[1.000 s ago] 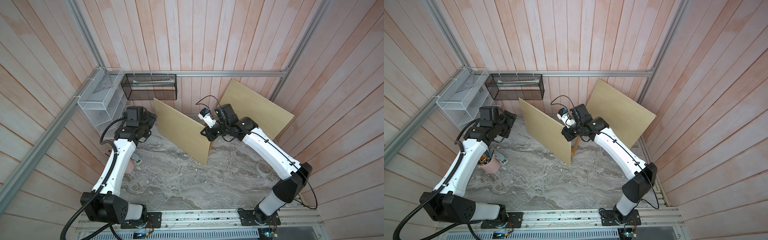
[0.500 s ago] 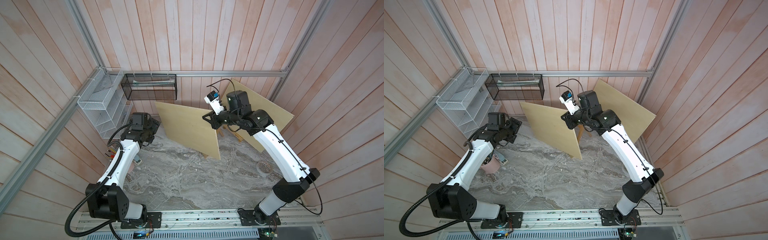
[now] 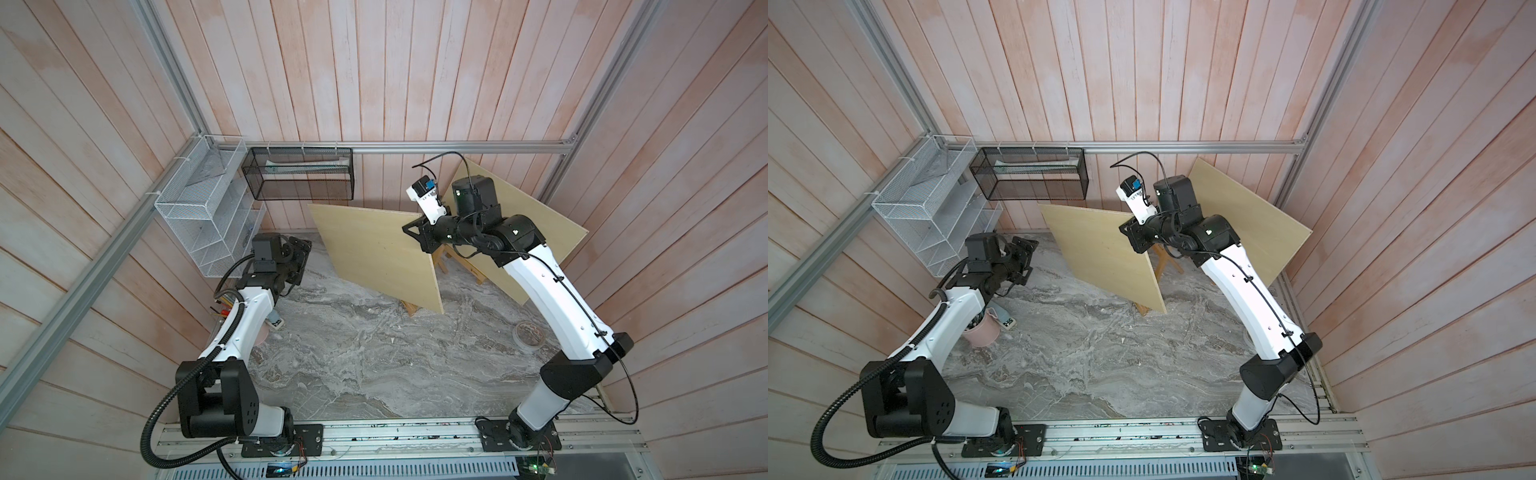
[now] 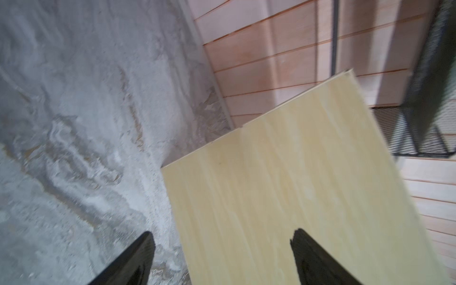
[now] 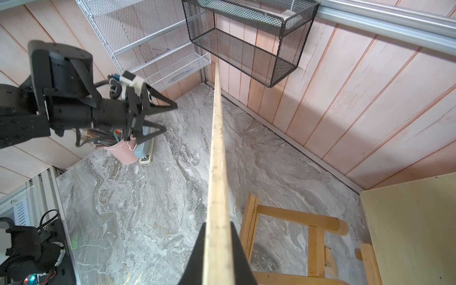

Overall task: Assemble the easel
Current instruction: Adjust the drawing board at the center of the board.

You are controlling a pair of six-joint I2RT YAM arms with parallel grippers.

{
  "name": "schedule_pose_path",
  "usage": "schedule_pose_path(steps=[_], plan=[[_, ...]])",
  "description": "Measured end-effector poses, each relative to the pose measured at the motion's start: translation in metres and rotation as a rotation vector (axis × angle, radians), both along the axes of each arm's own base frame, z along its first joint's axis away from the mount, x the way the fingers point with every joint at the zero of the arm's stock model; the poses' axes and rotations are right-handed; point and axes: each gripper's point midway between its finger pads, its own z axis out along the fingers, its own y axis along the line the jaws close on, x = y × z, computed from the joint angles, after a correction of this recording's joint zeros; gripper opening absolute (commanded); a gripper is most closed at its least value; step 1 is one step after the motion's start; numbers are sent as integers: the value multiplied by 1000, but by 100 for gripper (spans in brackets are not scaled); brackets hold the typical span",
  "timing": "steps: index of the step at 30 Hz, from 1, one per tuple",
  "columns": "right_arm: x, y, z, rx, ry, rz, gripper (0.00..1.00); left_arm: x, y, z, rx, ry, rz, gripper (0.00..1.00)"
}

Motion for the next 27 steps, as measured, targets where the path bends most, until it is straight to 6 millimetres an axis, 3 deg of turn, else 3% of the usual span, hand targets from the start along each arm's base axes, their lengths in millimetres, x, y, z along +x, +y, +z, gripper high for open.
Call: schedule_pose_path(steps=[7, 11, 18, 23, 27], plan=[[-21, -16, -33, -46, 58, 1, 0, 67, 0, 69, 87, -259, -85, 100], [-29, -23, -45, -60, 81, -2, 0, 99, 0, 89, 137, -346, -114, 100], [-31, -25, -48, -60, 92, -8, 0, 139, -8, 101, 263, -408, -190, 100], [-31, -25, -48, -60, 93, -7, 0, 152, -22, 101, 309, -419, -268, 94], [-31, -25, -48, -60, 93, -7, 0, 154, -38, 86, 332, -386, -331, 91]])
